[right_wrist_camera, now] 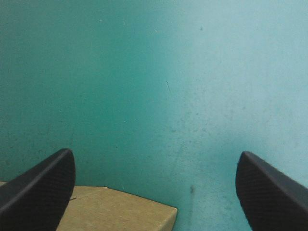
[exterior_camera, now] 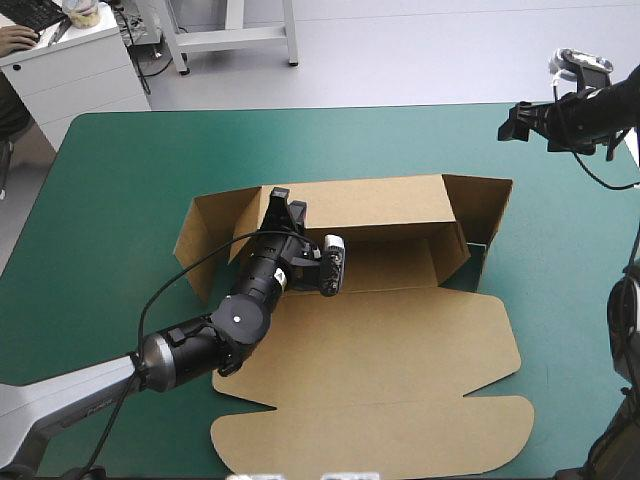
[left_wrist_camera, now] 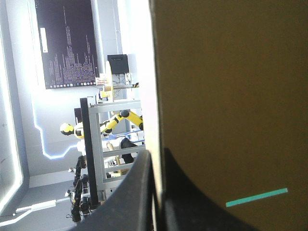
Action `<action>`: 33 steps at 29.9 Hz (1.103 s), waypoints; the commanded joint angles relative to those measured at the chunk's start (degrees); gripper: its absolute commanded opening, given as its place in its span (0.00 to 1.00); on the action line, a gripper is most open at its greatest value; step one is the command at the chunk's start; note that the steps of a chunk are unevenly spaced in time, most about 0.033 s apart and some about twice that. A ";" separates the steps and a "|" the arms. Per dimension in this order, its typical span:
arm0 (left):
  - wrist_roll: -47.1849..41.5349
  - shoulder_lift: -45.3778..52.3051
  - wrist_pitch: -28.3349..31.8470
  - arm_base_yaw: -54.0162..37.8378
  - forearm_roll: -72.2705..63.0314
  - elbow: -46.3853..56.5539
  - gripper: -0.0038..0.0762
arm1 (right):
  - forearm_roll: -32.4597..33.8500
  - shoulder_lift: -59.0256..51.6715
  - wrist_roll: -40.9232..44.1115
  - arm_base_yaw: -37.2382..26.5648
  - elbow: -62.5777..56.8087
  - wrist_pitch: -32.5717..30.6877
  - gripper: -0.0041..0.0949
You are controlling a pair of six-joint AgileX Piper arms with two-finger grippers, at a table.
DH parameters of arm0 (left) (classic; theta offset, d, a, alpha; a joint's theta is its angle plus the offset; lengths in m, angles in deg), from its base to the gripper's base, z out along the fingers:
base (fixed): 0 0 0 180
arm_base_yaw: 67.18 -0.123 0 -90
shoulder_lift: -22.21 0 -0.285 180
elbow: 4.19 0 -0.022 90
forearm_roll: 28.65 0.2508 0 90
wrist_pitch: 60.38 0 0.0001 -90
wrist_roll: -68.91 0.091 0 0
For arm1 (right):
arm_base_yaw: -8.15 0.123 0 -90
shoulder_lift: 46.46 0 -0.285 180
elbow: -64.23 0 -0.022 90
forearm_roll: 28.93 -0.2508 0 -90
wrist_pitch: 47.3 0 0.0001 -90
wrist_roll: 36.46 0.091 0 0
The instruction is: Fold the box
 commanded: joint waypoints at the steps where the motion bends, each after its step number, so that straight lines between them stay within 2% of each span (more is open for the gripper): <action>1: 0.02 1.42 1.03 0.72 4.28 -1.04 0.04 | 0.54 -1.29 0.08 -0.19 1.58 -0.87 0.88; 14: -0.11 1.42 -0.25 -0.30 4.28 -1.04 0.04 | 0.52 -2.42 -1.37 0.75 -6.40 -0.87 0.88; 33: -3.29 1.42 -2.71 -1.93 4.28 -2.94 0.04 | -1.18 -2.42 -1.19 1.44 -6.30 -0.87 0.88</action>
